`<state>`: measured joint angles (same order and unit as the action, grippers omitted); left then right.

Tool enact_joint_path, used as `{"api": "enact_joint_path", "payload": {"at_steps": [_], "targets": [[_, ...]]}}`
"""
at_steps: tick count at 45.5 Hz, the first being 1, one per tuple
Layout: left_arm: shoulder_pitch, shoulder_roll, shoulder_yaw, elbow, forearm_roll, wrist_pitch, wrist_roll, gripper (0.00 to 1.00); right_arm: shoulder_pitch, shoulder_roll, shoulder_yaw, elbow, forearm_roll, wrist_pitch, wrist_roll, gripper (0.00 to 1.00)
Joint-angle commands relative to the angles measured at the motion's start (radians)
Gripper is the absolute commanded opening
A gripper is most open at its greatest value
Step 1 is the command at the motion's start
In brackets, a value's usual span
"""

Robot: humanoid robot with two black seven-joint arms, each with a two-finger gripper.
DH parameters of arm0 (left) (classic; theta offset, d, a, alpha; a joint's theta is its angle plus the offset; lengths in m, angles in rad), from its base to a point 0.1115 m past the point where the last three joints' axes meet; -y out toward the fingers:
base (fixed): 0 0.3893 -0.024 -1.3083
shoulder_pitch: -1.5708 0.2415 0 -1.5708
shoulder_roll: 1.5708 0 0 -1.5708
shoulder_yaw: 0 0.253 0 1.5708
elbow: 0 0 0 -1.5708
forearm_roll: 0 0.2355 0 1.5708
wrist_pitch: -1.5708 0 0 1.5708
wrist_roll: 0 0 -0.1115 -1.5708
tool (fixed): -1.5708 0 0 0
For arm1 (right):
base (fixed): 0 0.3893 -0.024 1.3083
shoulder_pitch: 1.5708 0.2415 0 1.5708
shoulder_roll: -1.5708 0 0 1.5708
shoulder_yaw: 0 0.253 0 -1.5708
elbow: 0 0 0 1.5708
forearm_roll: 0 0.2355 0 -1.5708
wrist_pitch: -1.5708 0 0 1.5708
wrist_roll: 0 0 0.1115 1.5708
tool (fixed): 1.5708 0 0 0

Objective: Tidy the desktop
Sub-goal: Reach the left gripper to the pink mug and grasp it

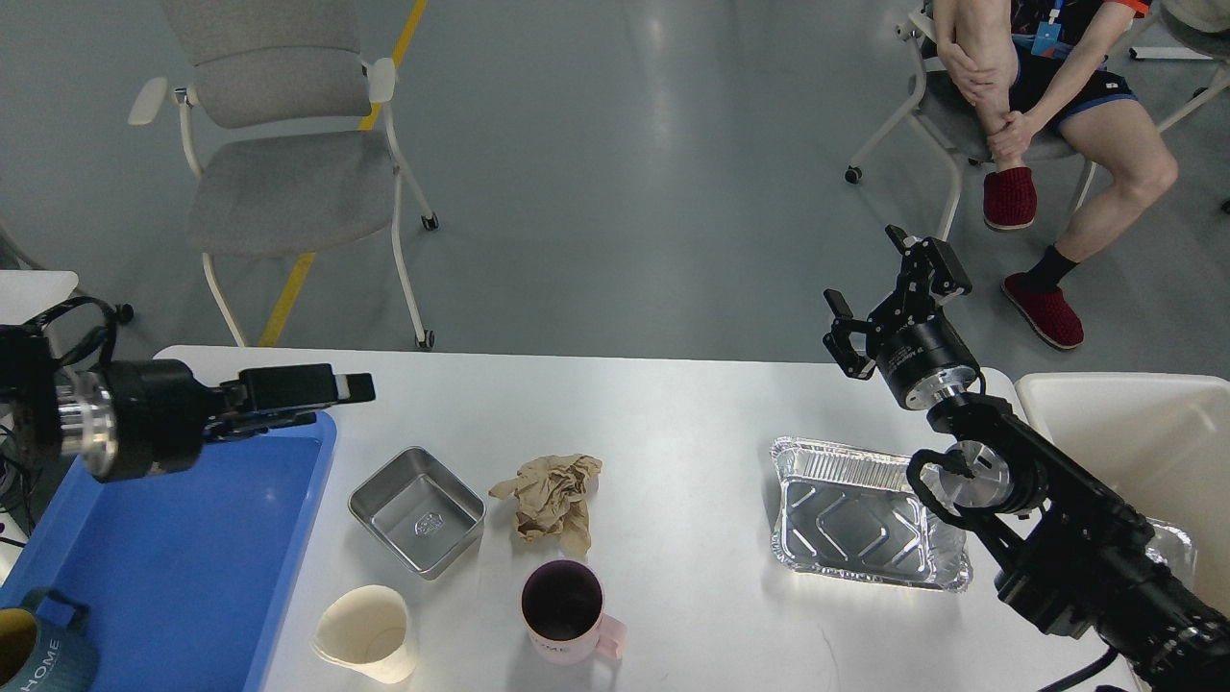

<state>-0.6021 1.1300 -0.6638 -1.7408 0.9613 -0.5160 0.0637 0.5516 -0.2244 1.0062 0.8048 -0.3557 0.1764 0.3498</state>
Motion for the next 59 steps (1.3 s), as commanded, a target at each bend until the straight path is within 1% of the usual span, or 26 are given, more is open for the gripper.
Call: {"api": "enact_joint_path", "payload": {"at_steps": [1, 2, 4, 9, 14, 18, 23, 31, 36, 40, 50, 52, 55, 59], "targets": [[-0.070, -0.102, 0.076, 0.020, 0.068, -0.019, 0.041, 0.94, 0.002, 0.002, 0.000, 0.001, 0.000, 0.000, 0.000, 1.00], [-0.115, -0.163, 0.142, 0.041, 0.085, -0.019, 0.065, 0.94, 0.005, 0.002, 0.000, -0.001, 0.000, 0.000, 0.000, 1.00], [-0.143, -0.211, 0.185, 0.059, 0.094, -0.018, 0.076, 0.94, 0.007, 0.002, 0.000, 0.001, 0.000, 0.000, 0.000, 1.00], [-0.179, -0.334, 0.269, 0.124, 0.100, -0.009, 0.091, 0.92, 0.008, 0.002, 0.000, 0.001, 0.000, 0.000, 0.000, 1.00], [-0.179, -0.429, 0.317, 0.185, 0.128, -0.007, 0.110, 0.91, 0.007, 0.002, 0.000, 0.001, 0.000, 0.000, 0.000, 1.00], [-0.176, -0.496, 0.357, 0.233, 0.155, -0.006, 0.111, 0.90, 0.004, 0.002, 0.000, 0.001, 0.000, 0.000, 0.000, 1.00], [-0.168, -0.519, 0.400, 0.247, 0.192, -0.004, 0.120, 0.89, 0.002, 0.000, 0.000, 0.001, 0.000, 0.000, 0.000, 1.00], [-0.137, -0.526, 0.403, 0.276, 0.209, -0.004, 0.146, 0.85, -0.002, -0.006, 0.000, -0.001, 0.000, 0.000, 0.000, 1.00], [-0.134, -0.538, 0.408, 0.303, 0.212, -0.004, 0.146, 0.76, -0.001, -0.004, 0.000, 0.001, 0.000, 0.000, 0.001, 1.00], [-0.125, -0.570, 0.409, 0.340, 0.215, -0.004, 0.146, 0.73, 0.001, -0.006, 0.000, 0.001, 0.000, 0.000, 0.001, 1.00], [-0.093, -0.631, 0.408, 0.406, 0.215, 0.002, 0.145, 0.70, 0.004, -0.006, 0.000, 0.002, 0.000, 0.000, 0.001, 1.00], [-0.090, -0.639, 0.408, 0.409, 0.215, 0.002, 0.145, 0.66, 0.004, -0.006, 0.000, 0.002, 0.000, 0.000, 0.001, 1.00], [-0.088, -0.644, 0.408, 0.409, 0.215, 0.002, 0.151, 0.57, 0.004, -0.007, 0.000, 0.001, 0.000, 0.000, 0.001, 1.00], [-0.082, -0.645, 0.408, 0.412, 0.215, -0.001, 0.174, 0.38, 0.004, -0.007, 0.000, -0.001, 0.000, 0.000, 0.001, 1.00]]}}
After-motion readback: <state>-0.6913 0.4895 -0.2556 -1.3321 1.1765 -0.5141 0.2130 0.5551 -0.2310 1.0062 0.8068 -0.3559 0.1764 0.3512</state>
